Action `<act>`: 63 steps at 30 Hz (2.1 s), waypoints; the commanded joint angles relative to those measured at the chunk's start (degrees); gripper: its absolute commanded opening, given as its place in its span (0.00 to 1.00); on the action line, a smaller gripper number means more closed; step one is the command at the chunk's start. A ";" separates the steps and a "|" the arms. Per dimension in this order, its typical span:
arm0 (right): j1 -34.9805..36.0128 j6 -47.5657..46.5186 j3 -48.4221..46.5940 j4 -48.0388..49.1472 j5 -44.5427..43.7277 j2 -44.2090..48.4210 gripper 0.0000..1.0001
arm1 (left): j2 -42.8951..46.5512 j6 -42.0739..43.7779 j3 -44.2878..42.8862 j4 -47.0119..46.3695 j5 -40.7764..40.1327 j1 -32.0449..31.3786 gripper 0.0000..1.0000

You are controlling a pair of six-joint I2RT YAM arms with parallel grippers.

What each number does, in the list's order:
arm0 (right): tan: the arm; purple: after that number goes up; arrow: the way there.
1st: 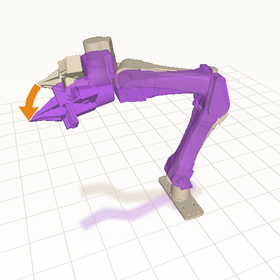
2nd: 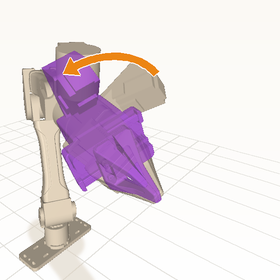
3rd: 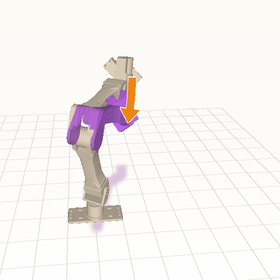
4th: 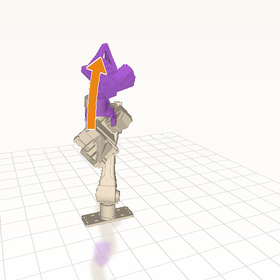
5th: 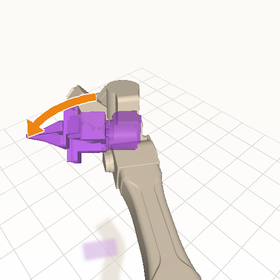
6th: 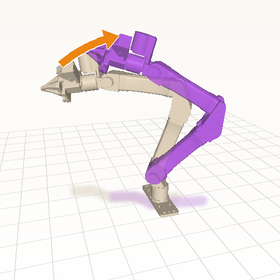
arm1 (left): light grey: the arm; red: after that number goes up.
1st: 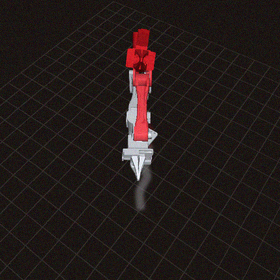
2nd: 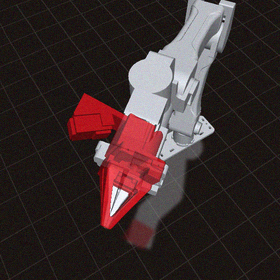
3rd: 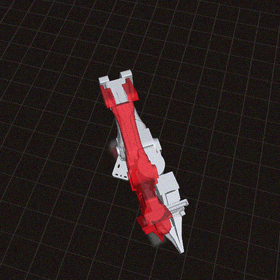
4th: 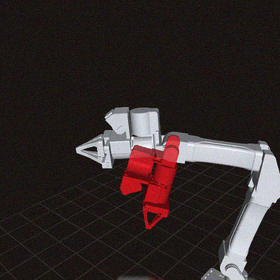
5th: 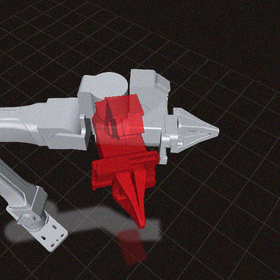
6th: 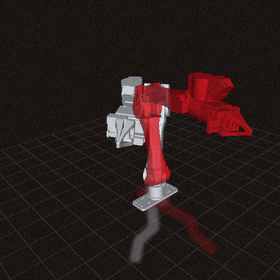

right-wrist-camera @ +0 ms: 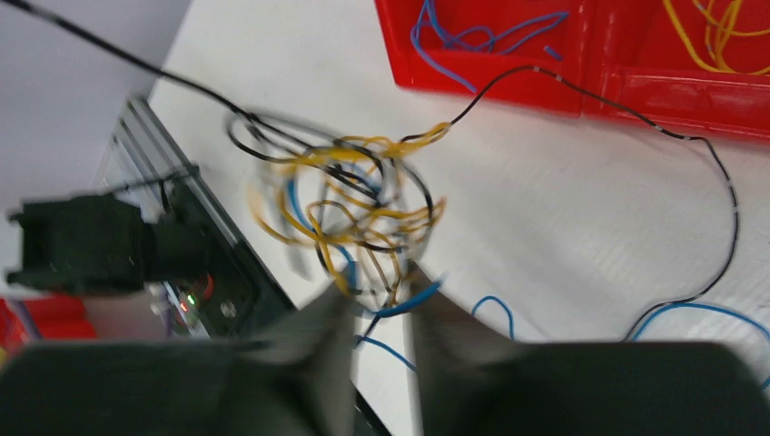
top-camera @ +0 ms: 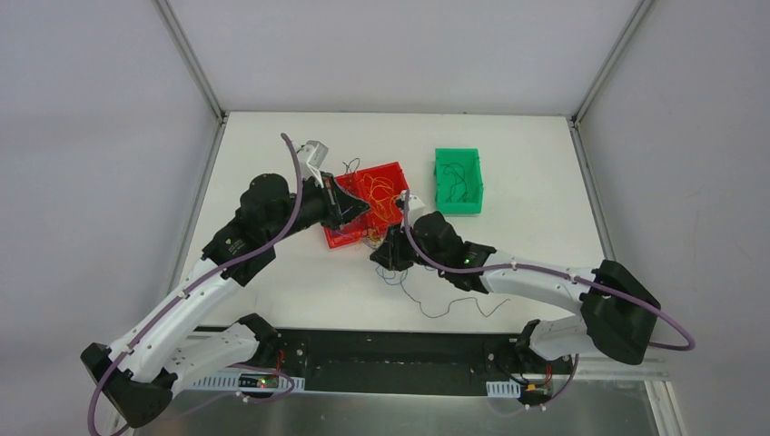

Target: Untangle the cables

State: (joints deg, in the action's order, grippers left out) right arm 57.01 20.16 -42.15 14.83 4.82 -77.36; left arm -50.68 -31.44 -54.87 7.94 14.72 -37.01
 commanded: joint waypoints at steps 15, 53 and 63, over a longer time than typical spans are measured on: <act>-4.97 13.93 12.10 -29.46 -32.62 30.20 0.00 | 6.15 18.31 -11.88 22.78 -41.45 1.33 0.00; -21.32 9.83 -0.17 -48.74 -22.25 40.39 0.77 | 0.32 12.53 -9.21 8.67 -13.40 1.51 0.00; -21.34 12.96 -1.49 -57.12 -33.59 45.97 0.77 | -25.95 5.60 -13.41 -16.43 -3.07 1.42 0.00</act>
State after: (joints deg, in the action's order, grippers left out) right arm 35.81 31.70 -40.38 -37.82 -22.50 -33.87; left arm -68.95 -21.87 -64.93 5.02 6.61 -35.90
